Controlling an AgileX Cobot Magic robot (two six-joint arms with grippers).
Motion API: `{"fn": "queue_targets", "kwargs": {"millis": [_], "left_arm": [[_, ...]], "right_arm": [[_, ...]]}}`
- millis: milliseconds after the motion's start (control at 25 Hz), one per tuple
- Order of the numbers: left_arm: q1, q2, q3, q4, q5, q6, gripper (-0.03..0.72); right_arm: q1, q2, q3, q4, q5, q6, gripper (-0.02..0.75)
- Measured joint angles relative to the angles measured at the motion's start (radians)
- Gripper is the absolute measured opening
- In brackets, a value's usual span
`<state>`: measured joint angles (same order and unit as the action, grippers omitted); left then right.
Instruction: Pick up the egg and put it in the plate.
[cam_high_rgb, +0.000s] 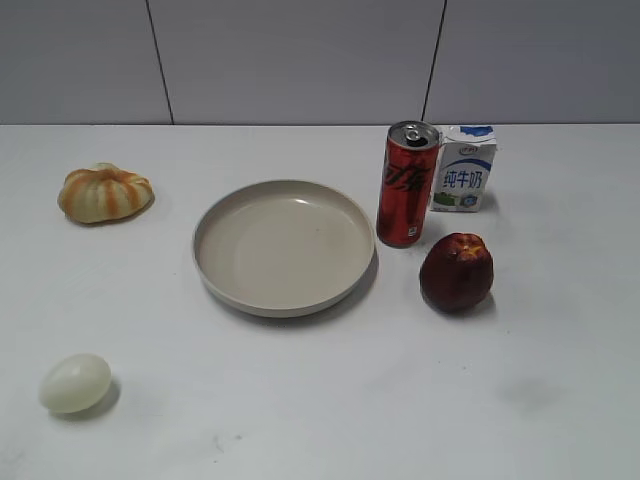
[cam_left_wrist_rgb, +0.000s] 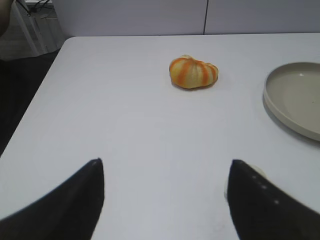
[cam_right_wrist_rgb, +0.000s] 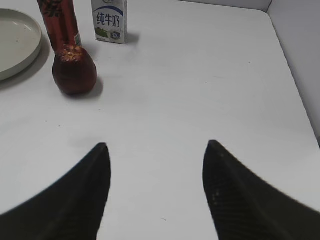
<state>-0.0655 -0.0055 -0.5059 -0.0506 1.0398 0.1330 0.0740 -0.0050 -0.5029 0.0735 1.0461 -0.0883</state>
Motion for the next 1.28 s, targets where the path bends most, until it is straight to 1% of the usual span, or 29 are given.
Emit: {"fn": "queue_targets", "kwargs": {"millis": [520, 600, 720, 800, 880, 1080, 1280], "left_arm": [[0.0, 0.01, 0.0, -0.01, -0.001, 0.008, 0.565], [0.0, 0.05, 0.0, -0.029, -0.001, 0.042, 0.565], [-0.003, 0.157, -0.003, -0.092, 0.0, 0.134, 0.565], [-0.023, 0.242, -0.008, -0.139, -0.004, 0.165, 0.565], [-0.057, 0.32, -0.018, -0.162, -0.027, 0.18, 0.565], [-0.14, 0.533, -0.023, -0.172, -0.121, 0.25, 0.565], [-0.223, 0.754, -0.025, -0.172, -0.187, 0.345, 0.565]], "right_arm": [[0.0, 0.0, 0.0, 0.0, 0.0, 0.0, 0.447], [0.0, 0.0, 0.0, 0.0, 0.0, 0.0, 0.447], [0.0, 0.0, 0.0, 0.0, 0.0, 0.0, 0.447], [0.0, 0.0, 0.0, 0.0, 0.0, 0.0, 0.447], [0.0, 0.0, 0.0, 0.0, 0.0, 0.0, 0.447], [0.0, 0.0, 0.0, 0.0, 0.0, 0.0, 0.447], [0.0, 0.0, 0.0, 0.0, 0.0, 0.0, 0.447]]}}
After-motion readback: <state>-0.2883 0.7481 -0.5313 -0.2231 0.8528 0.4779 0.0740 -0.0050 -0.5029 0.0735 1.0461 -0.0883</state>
